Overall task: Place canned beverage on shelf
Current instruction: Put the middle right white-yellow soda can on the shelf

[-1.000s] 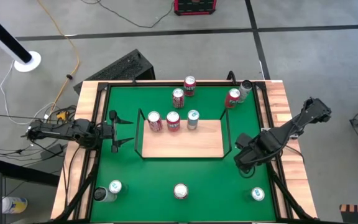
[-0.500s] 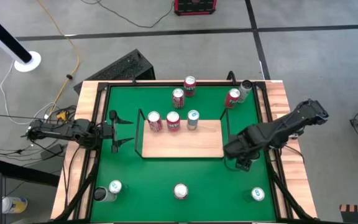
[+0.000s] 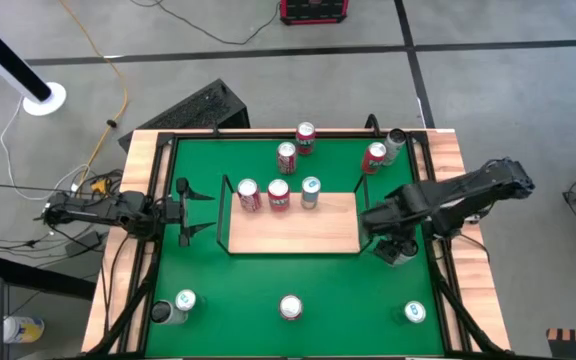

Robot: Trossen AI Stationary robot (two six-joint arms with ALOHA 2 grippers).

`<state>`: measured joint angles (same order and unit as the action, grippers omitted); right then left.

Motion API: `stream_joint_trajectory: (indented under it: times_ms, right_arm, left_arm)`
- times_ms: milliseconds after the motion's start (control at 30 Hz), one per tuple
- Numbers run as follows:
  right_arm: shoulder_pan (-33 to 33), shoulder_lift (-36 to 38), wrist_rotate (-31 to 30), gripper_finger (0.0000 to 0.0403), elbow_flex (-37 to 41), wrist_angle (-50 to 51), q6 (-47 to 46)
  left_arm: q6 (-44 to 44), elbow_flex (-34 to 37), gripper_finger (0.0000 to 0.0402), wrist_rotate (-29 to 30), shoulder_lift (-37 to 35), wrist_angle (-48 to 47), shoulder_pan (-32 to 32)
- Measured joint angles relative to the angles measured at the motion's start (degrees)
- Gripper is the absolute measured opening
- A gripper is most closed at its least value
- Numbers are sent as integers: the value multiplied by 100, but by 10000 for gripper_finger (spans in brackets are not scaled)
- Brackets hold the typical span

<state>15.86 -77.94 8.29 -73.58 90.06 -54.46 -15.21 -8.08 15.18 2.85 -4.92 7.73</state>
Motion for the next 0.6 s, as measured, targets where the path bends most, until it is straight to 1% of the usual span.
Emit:
stream_joint_trajectory:
  times_ms: [67, 200, 300, 333, 400, 467, 600]
  right_arm:
    - [212, 205, 0, 368, 0, -7, -637]
    - [882, 591, -129, 368, -2, -1, -2414]
    - [1399, 658, -528, 368, -2, 3, -3866]
    - [1542, 640, -675, 368, -2, -9, -4208]
    - [1764, 551, -1032, 368, -2, 0, -4668]
    - [1892, 433, -1239, 368, -2, -1, -5009]
    - [1908, 204, -1198, 368, -2, -7, -5036]
  left_arm:
    - [-1, 0, 306, 0, 0, -9, 0]
    - [-1, 1, 306, 0, 0, -48, 0]
    - [-1, 0, 306, -2, 0, -46, 0]
    - [-1, 0, 306, -2, 0, -46, 0]
    - [-1, 1, 306, -6, 0, -45, 0]
    - [27, 1, 306, -12, 0, -44, 0]
    - [122, 0, 306, -34, 0, -42, 0]
